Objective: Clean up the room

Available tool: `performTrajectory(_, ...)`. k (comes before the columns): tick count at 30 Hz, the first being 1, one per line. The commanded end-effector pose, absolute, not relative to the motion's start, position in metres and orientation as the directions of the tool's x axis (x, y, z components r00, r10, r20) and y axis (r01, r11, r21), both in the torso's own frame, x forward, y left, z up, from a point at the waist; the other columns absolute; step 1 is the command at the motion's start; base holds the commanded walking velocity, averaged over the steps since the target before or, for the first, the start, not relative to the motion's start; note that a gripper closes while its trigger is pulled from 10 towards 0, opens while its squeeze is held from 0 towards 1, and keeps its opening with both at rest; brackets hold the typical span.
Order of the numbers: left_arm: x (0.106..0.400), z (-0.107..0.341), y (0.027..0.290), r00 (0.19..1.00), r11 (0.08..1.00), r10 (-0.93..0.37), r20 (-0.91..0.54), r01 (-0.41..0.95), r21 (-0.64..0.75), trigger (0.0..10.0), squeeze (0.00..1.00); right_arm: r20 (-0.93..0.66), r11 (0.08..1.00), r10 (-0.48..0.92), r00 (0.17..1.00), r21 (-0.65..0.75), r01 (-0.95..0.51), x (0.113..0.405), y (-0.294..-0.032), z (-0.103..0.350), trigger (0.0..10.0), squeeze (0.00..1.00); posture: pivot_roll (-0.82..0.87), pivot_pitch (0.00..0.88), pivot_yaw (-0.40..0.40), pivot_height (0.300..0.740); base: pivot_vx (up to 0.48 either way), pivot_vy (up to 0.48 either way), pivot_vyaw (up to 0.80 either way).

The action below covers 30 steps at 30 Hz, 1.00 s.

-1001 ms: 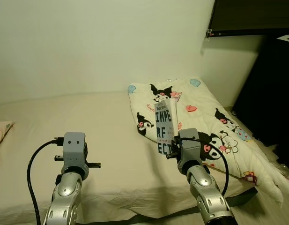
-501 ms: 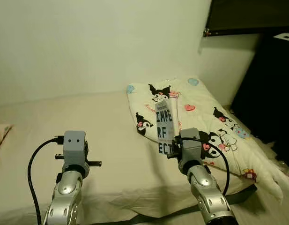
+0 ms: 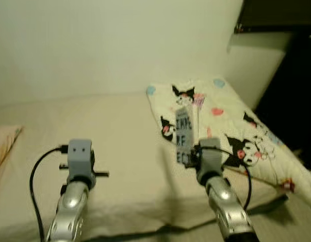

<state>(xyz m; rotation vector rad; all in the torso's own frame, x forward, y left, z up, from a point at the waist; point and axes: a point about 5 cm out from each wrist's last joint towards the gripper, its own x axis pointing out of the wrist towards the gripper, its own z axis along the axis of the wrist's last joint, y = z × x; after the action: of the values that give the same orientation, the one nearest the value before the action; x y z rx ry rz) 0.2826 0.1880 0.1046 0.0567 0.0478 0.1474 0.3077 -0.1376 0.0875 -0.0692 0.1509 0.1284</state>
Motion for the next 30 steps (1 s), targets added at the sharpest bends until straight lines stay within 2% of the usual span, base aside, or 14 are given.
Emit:
performTrajectory(1, 0.2814, 0.1017, 0.1883, 0.987, 0.987, 0.150, -0.057, -0.147, 0.059, 10.0, 0.00, -0.118, 0.990, 0.119, 0.986, -0.060, -0.127, 0.3088, -0.1405, 0.0933, 10.0, 0.00, -0.03, 0.031, -0.005, 0.740, 0.000, 0.412, 0.00)
performTrajectory(30, 0.2829, 0.1048, 0.1923, 0.988, 0.986, 0.148, -0.050, -0.144, 0.087, 10.0, 0.00, -0.114, 0.991, 0.116, 0.987, -0.051, -0.122, 0.3092, -0.1366, 0.0924, 10.0, 0.00, -0.02, 0.024, 0.009, 0.740, 0.000, 0.424, 0.00)
